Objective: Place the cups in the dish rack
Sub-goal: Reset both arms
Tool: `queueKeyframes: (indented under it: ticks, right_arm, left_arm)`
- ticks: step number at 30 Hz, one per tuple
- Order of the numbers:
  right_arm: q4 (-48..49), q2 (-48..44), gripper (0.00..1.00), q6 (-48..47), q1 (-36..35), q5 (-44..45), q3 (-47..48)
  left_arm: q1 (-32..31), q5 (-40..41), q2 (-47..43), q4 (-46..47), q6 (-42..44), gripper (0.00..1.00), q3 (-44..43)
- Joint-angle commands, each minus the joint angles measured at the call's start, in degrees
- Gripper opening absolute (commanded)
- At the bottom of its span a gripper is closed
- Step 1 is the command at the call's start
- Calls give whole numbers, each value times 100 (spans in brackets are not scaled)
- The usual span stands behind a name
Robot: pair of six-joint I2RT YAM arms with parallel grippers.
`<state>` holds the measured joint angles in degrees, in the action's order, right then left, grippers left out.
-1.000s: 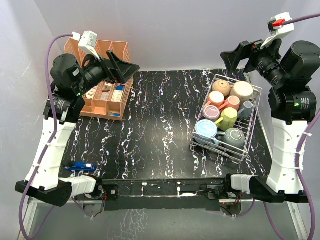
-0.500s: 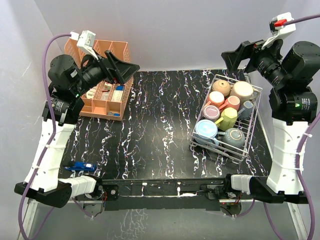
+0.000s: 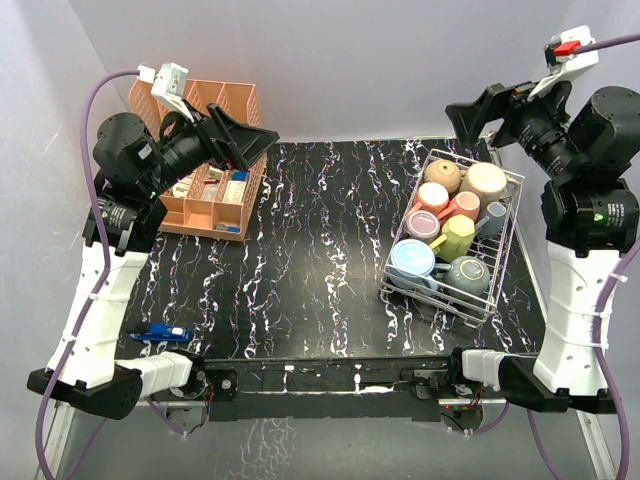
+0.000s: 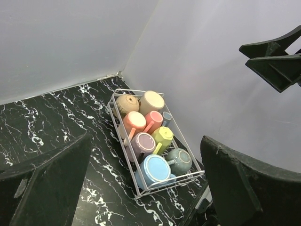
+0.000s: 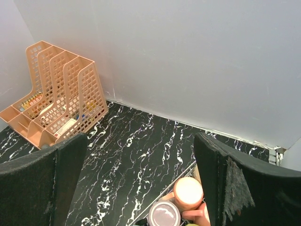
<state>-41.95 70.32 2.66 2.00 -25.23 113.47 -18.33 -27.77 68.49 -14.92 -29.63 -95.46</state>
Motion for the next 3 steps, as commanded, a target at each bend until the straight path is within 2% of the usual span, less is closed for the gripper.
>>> queueKeyframes:
  ticks: [1, 3]
  right_arm:
    - [284, -141, 99, -4, 37, 59, 98]
    - [284, -148, 99, -8, 37, 12, 92]
  left_arm:
    - [22, -132, -185, 189, -41, 97, 70]
    - [22, -152, -180, 191, -43, 97, 76]
